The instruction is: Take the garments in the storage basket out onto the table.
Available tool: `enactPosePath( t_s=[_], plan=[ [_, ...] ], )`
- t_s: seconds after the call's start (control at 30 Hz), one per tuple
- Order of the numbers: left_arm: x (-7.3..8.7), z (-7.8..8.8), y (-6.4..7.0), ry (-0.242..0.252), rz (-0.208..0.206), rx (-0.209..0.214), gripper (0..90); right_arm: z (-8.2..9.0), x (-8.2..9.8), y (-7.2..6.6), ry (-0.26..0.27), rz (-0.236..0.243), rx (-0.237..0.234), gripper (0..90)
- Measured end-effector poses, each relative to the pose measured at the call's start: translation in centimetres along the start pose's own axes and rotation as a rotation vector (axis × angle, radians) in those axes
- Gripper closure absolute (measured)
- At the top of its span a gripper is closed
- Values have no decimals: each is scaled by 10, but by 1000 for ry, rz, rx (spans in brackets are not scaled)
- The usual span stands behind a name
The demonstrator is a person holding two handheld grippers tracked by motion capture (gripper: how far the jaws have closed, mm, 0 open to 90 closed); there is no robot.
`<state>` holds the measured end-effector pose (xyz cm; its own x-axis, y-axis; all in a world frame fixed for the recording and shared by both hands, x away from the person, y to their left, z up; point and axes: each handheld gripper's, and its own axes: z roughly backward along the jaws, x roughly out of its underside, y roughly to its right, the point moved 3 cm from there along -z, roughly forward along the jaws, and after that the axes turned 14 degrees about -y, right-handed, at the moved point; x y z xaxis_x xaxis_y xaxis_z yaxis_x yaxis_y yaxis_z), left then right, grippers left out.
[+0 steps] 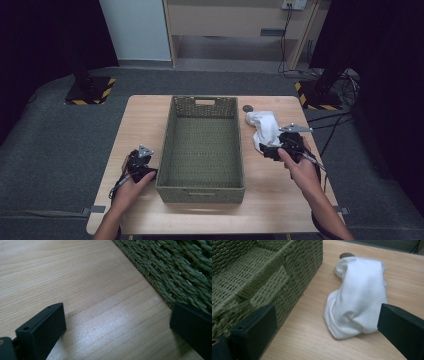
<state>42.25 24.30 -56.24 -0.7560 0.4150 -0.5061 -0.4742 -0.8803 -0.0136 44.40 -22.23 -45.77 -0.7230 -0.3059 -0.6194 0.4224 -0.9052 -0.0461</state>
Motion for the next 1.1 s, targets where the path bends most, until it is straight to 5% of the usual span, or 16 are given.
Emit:
enactPosePath(
  t_s=[0.47,1.1],
  plan=[
    [0,0,0,0,1,-1,0,4,33,-7,-12,27,-5,27],
    [0,0,0,0,2,-2,0,-14,64,-21,-48,47,-34,25]
  ],
)
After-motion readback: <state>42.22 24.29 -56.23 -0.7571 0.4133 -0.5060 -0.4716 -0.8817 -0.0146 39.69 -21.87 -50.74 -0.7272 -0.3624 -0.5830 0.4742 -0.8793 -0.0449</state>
